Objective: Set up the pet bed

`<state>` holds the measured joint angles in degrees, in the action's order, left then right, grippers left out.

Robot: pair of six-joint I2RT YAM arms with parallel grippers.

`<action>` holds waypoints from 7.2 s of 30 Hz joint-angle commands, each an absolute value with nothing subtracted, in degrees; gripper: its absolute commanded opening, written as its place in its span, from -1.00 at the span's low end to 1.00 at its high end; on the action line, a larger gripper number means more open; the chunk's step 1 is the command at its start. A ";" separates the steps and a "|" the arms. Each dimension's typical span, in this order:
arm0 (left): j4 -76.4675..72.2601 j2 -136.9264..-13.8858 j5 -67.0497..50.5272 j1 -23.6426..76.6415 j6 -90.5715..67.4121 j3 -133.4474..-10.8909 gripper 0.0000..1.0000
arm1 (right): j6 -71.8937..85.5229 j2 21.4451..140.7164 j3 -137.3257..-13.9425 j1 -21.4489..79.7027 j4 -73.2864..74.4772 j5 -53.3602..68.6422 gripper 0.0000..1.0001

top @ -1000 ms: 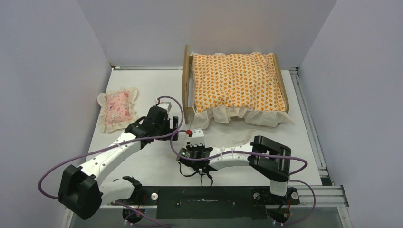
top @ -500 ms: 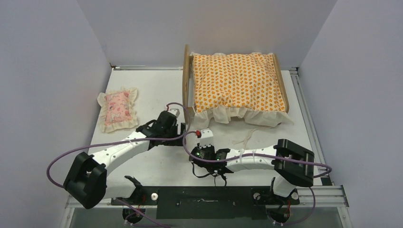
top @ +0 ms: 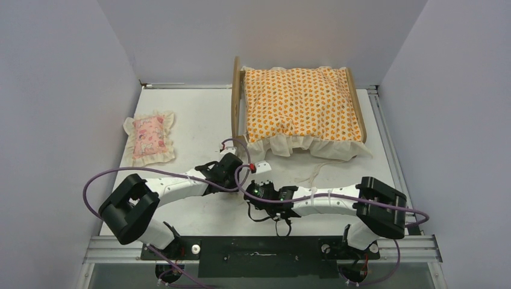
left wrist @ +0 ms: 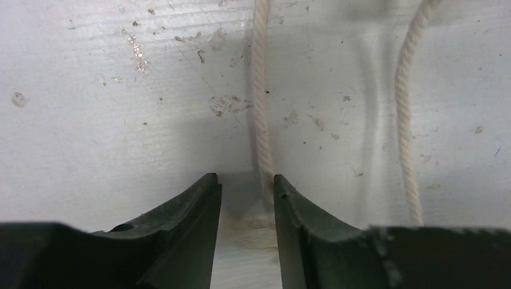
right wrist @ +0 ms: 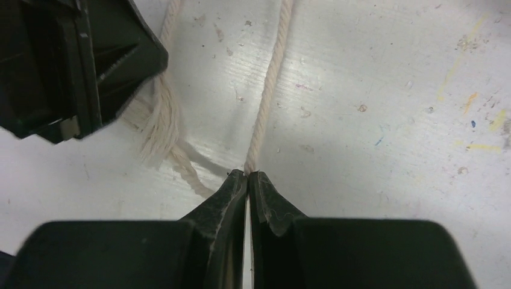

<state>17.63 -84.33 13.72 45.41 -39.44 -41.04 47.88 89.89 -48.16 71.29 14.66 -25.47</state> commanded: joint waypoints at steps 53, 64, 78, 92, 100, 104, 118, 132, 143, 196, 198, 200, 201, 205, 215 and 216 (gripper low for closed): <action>34.75 -52.58 15.54 35.15 -38.91 -38.96 0.21 | 39.44 92.38 -52.20 66.62 3.28 -16.70 -0.15; 26.38 -63.93 10.04 34.36 -38.66 -38.43 0.17 | 37.44 90.44 -49.23 69.65 0.99 -19.85 -0.13; 16.62 -71.56 5.73 34.72 -43.31 -31.64 0.07 | 39.65 100.33 -53.05 75.20 -3.32 -24.38 -0.15; 17.40 -72.01 10.58 34.64 -46.72 -28.08 -1.00 | 41.73 99.13 -52.67 77.81 4.43 -27.55 -0.89; 24.77 -68.17 18.73 33.32 -49.86 -29.08 -1.00 | 39.29 89.63 -47.29 77.97 8.62 -23.57 -0.89; 28.59 -64.06 20.74 31.63 -52.35 -28.16 -1.00 | 37.79 86.29 -46.20 77.89 10.62 -21.30 -0.89; 21.17 -62.27 7.89 30.68 -53.95 -30.06 -0.09 | 34.19 82.90 -44.91 76.75 9.78 -16.02 -0.89; 28.45 -79.70 20.34 47.53 -63.79 -38.81 0.02 | 32.70 85.89 -44.33 74.45 2.86 -12.87 -0.89; 39.09 -83.22 27.99 47.44 -67.57 -38.60 -1.00 | 33.11 81.44 -41.13 73.90 2.29 -13.18 -0.89; 3.46 -86.15 12.28 41.56 -58.01 -45.97 -0.40 | 27.95 71.19 -38.55 69.04 4.13 -5.10 -0.89; 2.44 -85.59 12.30 41.48 -58.23 -45.13 -0.67 | 28.22 71.11 -38.41 69.01 3.84 -5.07 -0.89; 2.08 -85.97 12.29 41.51 -57.71 -45.30 -0.92 | 28.38 71.08 -38.41 69.08 3.55 -4.98 -0.89; 1.91 -86.37 12.08 41.49 -57.40 -45.41 -1.00 | 28.39 71.09 -38.41 69.06 3.40 -4.95 -0.89; 0.92 -86.11 11.78 41.55 -56.87 -44.23 -1.00 | 29.24 70.61 -38.92 67.71 3.42 -5.44 -0.89; -6.24 -79.72 11.96 41.47 -56.86 -36.34 -1.00 | 28.65 77.60 -48.26 55.70 0.79 -1.85 -0.89; -6.77 -79.43 12.00 41.48 -56.82 -36.04 -1.00 | 28.66 78.86 -49.38 54.83 0.55 -1.65 -0.89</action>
